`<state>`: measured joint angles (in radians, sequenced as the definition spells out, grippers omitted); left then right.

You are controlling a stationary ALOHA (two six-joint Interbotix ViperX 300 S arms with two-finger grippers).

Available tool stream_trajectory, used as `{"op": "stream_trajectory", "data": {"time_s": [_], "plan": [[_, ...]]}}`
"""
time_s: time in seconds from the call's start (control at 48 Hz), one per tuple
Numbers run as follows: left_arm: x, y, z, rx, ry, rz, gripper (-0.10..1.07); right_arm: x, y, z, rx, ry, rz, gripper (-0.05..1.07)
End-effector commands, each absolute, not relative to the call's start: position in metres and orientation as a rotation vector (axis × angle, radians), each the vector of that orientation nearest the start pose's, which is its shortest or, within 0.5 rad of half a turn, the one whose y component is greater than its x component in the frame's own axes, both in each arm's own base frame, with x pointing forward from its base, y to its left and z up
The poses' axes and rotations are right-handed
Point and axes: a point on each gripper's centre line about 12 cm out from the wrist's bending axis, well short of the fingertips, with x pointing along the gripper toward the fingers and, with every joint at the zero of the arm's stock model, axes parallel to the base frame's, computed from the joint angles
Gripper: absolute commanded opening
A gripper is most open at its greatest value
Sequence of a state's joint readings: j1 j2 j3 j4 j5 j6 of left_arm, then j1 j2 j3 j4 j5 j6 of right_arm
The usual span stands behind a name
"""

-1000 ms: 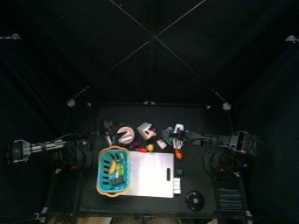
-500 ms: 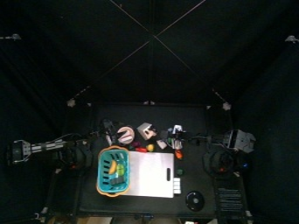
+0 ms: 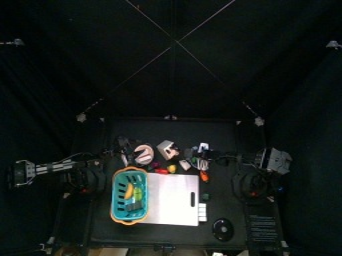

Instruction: Grab pea

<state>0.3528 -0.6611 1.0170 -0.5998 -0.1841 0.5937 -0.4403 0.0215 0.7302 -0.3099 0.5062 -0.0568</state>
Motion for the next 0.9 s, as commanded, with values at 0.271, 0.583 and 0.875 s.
{"op": "stream_trajectory", "data": {"time_s": [0.271, 0.583, 0.875], "plan": [[0.24, 0.102, 0.278, -0.026, 0.183, 0.462, 0.89, 0.292, -0.154, 0.172, -0.118, 1.184, -0.356, 0.56], [0.239, 0.102, 0.28, -0.031, 0.175, 0.462, 0.89, 0.296, -0.139, 0.193, -0.107, 1.142, -0.344, 0.55], [0.239, 0.101, 0.281, -0.031, 0.172, 0.459, 0.89, 0.302, -0.137, 0.213, 0.007, 1.117, -0.387, 0.55]]}}
